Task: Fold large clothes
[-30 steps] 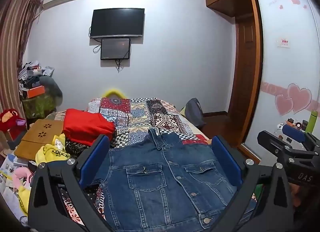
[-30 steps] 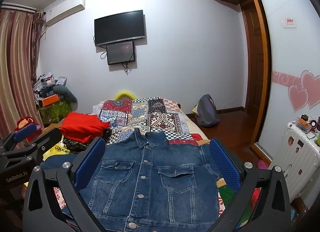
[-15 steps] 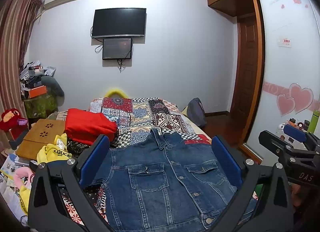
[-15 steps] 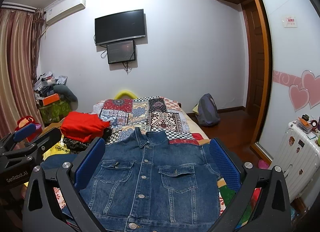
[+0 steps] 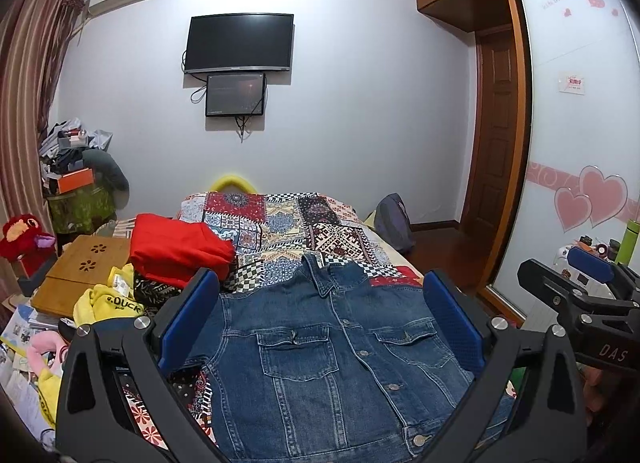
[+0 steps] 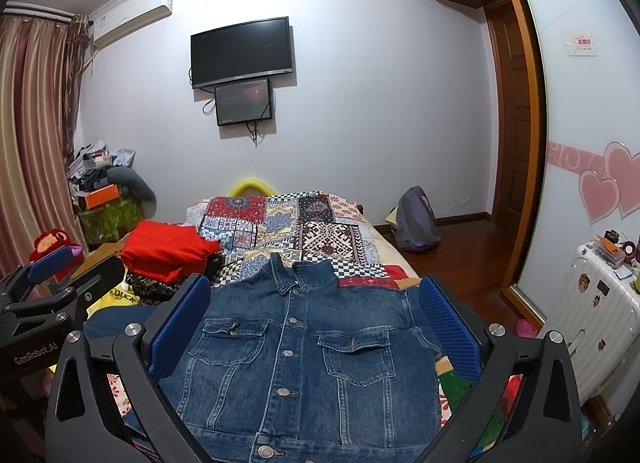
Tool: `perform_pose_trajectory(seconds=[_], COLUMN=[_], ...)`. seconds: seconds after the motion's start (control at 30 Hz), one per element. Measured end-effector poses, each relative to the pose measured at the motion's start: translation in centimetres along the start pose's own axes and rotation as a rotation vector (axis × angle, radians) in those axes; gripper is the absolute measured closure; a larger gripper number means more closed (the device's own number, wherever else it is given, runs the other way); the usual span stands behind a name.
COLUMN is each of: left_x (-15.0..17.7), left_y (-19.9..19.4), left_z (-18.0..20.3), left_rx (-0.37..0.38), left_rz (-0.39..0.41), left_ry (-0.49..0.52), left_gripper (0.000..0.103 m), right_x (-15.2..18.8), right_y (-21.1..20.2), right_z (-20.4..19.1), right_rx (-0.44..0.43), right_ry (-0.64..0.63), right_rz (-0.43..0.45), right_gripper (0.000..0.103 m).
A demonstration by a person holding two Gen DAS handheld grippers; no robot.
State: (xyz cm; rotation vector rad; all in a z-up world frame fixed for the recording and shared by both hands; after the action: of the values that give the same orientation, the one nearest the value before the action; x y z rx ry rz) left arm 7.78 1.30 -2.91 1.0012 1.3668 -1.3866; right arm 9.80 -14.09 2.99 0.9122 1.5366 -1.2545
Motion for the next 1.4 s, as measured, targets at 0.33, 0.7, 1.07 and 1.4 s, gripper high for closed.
perform_pose_trajectory(seconds=[0.33,0.7,1.07,1.4], left_x=[0.0,0.1,0.1,0.1], left_y=[0.2,0.3,0.3,1.9], left_z=[-0.1,-0.2,-0.4,-2.3], left_rx=[-0.004,-0.004,-0.003,-0.032], left_rz=[-0.006,-0.009,-0.013,-0.018], left_ry=[-0.003,-0.002,-0.007,-0.020], left_gripper=[0.000,0.000,0.000,0.000], right_x=[-0.2,0.0,0.1,0.3], right_y=[-0.1,0.1,0.6,3.0], right_z=[0.1,0.0,0.3,0.3], right_rx=[0.000,0.000,0.005,0.010], right_ry=[0.001,0.000,-0.006,-0.011], right_rz=[0.000,-0.002,-0.016,-0.059], right_gripper=[0.000,0.000,0.000,0.000])
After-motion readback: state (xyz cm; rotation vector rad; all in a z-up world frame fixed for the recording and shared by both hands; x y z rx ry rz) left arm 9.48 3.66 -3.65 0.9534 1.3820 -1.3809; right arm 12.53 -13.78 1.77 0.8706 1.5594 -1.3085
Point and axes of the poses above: each gripper's, at about its wrist camera, not at the fingertips, and y roughly the way its jaws point, z to its right, x to its underside, the point moved 8 cm from there along y, roughly the way its jaws point, and after that the axes turned 3 degrees about z, right-handed, at the moved point
